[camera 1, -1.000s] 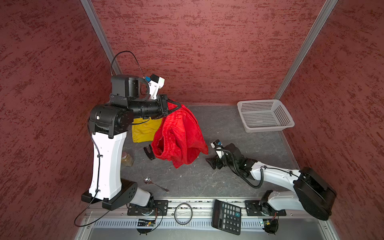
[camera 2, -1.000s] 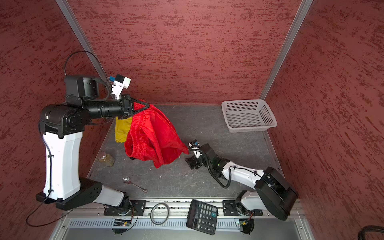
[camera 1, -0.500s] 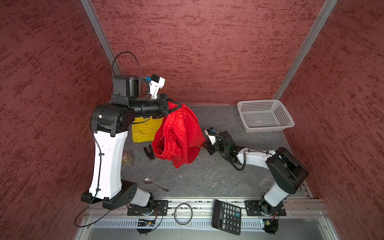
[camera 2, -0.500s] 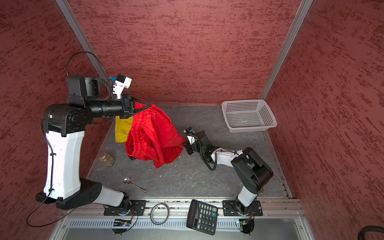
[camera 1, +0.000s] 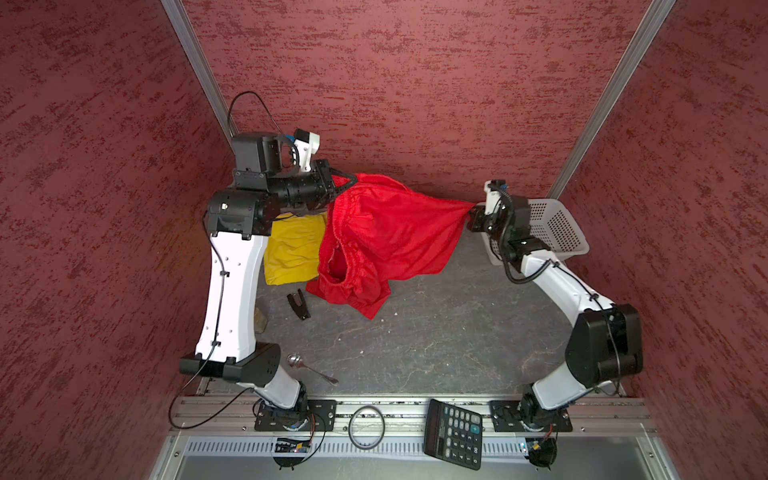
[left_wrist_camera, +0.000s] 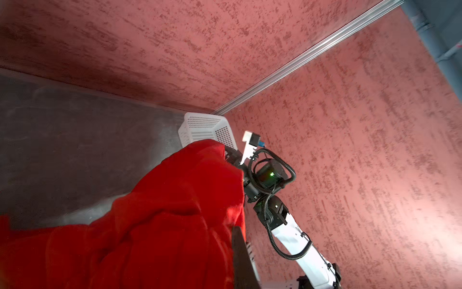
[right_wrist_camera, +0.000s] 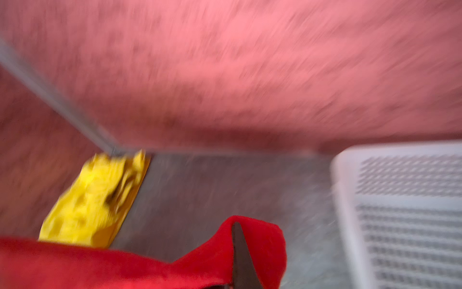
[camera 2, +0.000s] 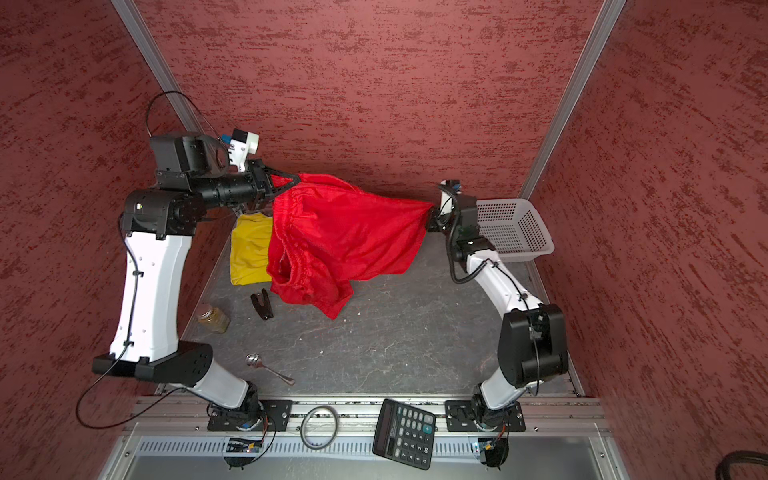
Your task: Fold and stack the shorts
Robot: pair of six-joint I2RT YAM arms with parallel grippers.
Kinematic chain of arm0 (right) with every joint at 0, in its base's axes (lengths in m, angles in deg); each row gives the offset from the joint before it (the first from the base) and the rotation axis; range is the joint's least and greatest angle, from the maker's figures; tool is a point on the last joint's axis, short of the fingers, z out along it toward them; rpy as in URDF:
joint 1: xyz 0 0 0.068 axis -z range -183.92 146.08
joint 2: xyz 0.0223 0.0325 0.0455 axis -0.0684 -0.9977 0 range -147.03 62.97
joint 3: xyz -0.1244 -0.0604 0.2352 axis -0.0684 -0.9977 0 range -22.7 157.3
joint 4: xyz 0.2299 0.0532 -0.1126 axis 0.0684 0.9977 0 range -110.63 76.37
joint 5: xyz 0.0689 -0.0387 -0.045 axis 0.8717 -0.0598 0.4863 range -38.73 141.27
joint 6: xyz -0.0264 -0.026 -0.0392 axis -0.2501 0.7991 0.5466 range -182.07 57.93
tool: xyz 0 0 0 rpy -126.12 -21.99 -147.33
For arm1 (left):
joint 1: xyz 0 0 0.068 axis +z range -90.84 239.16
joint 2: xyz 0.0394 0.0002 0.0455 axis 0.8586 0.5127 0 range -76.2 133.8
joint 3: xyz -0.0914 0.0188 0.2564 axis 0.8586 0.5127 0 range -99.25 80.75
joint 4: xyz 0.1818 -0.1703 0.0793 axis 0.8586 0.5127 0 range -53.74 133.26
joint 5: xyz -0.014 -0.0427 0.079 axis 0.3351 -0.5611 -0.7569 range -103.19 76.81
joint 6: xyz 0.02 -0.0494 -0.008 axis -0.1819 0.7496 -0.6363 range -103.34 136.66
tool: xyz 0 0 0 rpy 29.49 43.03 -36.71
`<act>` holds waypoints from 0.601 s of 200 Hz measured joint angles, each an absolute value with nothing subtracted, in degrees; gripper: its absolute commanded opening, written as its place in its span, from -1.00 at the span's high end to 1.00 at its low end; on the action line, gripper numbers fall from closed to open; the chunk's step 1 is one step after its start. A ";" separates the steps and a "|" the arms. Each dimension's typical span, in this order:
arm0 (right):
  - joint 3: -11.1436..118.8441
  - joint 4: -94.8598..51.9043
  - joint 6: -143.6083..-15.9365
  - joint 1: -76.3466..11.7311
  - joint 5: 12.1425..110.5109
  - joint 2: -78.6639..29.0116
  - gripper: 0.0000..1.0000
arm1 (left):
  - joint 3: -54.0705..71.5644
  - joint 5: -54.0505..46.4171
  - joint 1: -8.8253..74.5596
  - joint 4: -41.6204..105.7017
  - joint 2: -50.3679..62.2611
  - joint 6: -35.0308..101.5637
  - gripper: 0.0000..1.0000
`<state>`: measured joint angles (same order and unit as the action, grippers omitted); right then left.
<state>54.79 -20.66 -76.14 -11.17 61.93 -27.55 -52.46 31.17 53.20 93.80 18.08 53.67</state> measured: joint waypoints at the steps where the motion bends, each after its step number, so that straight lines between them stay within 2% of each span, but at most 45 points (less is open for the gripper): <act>1: 55.47 -20.46 -76.20 -10.76 61.91 -27.46 1.00 | -52.70 31.32 53.24 93.51 18.35 53.83 1.00; 27: 67.91 -15.81 -77.21 -5.77 61.56 -26.98 1.00 | -59.50 36.09 55.10 85.27 25.34 61.39 1.00; 55: 77.17 -11.87 -77.54 -4.07 61.14 -25.67 1.00 | -60.85 39.74 57.22 75.70 28.12 70.37 1.00; 86: 83.77 -8.27 -78.21 -1.88 60.99 -24.29 1.00 | -61.25 43.35 57.18 68.14 28.90 77.56 1.00; 120: 86.59 -7.02 -79.07 0.24 60.73 -21.82 1.00 | -58.60 45.75 55.69 64.53 28.29 79.23 1.00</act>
